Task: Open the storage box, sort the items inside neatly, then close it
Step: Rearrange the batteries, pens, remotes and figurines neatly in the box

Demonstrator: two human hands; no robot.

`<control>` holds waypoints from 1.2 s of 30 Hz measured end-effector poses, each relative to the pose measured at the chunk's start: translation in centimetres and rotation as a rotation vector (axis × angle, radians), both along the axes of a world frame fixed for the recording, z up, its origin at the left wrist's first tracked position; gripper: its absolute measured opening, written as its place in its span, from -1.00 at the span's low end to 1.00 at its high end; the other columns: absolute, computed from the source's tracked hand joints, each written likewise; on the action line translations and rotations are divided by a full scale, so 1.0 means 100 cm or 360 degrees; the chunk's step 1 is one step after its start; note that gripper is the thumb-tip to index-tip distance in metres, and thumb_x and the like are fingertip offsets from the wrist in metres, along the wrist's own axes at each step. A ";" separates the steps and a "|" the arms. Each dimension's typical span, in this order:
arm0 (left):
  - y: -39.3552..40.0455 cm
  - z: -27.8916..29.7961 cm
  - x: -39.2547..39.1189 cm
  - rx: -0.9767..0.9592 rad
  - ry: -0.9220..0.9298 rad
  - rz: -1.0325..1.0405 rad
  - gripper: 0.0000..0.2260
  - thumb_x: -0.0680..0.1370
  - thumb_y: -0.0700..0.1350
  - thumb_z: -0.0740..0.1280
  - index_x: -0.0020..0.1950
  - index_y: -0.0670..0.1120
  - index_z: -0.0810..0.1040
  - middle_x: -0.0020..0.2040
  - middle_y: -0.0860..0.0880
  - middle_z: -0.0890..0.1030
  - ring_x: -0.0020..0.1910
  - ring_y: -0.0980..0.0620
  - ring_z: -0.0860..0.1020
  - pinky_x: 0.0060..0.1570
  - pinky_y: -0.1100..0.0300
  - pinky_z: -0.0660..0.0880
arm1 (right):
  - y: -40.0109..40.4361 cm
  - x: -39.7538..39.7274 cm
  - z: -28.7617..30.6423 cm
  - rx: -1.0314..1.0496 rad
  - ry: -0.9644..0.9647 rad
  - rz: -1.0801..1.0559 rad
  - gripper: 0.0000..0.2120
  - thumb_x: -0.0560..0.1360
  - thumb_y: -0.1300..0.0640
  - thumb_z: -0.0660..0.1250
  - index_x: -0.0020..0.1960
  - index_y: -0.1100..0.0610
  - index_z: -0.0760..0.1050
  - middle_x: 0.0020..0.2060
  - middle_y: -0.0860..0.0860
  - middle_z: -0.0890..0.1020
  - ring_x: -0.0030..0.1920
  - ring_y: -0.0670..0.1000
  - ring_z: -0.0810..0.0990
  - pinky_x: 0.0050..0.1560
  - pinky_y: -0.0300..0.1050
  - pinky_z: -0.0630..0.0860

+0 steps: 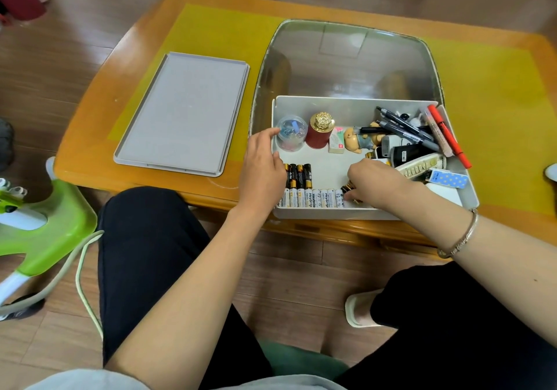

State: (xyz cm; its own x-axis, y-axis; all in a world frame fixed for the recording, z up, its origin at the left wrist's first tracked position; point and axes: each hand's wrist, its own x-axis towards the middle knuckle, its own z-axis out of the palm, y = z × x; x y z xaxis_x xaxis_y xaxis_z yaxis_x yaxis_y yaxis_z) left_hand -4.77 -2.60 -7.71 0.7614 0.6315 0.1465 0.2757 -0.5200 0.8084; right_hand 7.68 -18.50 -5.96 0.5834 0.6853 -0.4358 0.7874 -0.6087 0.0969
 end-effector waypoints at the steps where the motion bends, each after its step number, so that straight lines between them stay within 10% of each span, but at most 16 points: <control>1: 0.000 0.000 0.000 -0.0005 0.0000 -0.0002 -0.63 0.59 -0.31 0.20 0.37 -0.08 0.35 0.36 -0.06 0.37 0.29 0.02 0.42 0.11 0.30 0.45 | 0.000 0.001 0.002 0.0023 0.0035 -0.0043 -0.64 0.46 -0.02 0.42 -0.24 0.19 0.33 -0.42 0.01 0.34 -0.31 0.07 0.42 -0.25 -0.12 0.37; 5: 0.000 -0.001 0.000 -0.0002 -0.0011 -0.0005 -0.64 0.59 -0.31 0.19 0.37 -0.08 0.35 0.35 -0.06 0.36 0.29 0.03 0.41 0.12 0.28 0.45 | -0.002 0.014 0.021 0.0275 0.0059 -0.0080 -0.80 0.41 0.06 0.48 -0.10 0.19 0.60 -0.23 0.10 0.65 -0.19 0.09 0.62 -0.17 -0.13 0.48; 12: 0.000 -0.001 0.000 -0.0003 -0.0012 -0.0001 -0.64 0.59 -0.31 0.20 0.37 -0.08 0.35 0.35 -0.05 0.37 0.28 0.02 0.42 0.16 0.22 0.48 | 0.002 0.031 0.030 0.0216 -0.0061 0.0125 -0.76 0.43 0.06 0.43 0.08 0.06 0.57 0.03 0.05 0.60 0.10 0.12 0.53 -0.02 -0.05 0.44; 19: 0.001 -0.003 0.001 0.0004 -0.0019 -0.0005 -0.63 0.59 -0.31 0.20 0.37 -0.07 0.35 0.34 -0.05 0.37 0.28 0.03 0.42 0.12 0.29 0.45 | 0.012 0.028 0.007 -0.0056 -0.0236 0.0351 -0.86 0.43 0.16 0.30 -0.04 0.01 0.57 -0.05 0.07 0.60 0.05 0.14 0.51 -0.06 -0.09 0.31; 26: 0.002 -0.004 0.002 0.0003 -0.0016 0.0004 -0.63 0.59 -0.30 0.20 0.37 -0.07 0.35 0.35 -0.04 0.37 0.27 0.04 0.43 0.12 0.27 0.47 | 0.020 0.030 0.006 0.0348 -0.0126 0.0252 -0.83 0.50 0.05 0.30 0.04 0.09 0.54 -0.06 0.11 0.60 0.08 0.15 0.49 0.05 -0.03 0.32; 30: 0.002 -0.004 0.001 0.0004 -0.0014 0.0008 -0.63 0.59 -0.30 0.20 0.37 -0.07 0.35 0.35 -0.04 0.37 0.27 0.04 0.43 0.11 0.27 0.48 | 0.022 0.024 0.019 0.0833 0.0202 -0.0103 -0.81 0.45 0.16 0.40 0.07 0.11 0.54 -0.20 0.04 0.64 -0.13 0.06 0.58 -0.03 -0.09 0.48; 36: 0.001 -0.004 0.001 -0.0004 -0.0018 0.0013 -0.63 0.59 -0.30 0.20 0.38 -0.07 0.35 0.35 -0.05 0.37 0.28 0.05 0.42 0.09 0.33 0.44 | 0.010 0.016 0.023 0.0462 0.0522 -0.0414 -0.89 0.41 0.18 0.48 -0.13 0.11 0.55 -0.31 0.06 0.68 -0.47 -0.14 0.58 -0.27 -0.20 0.54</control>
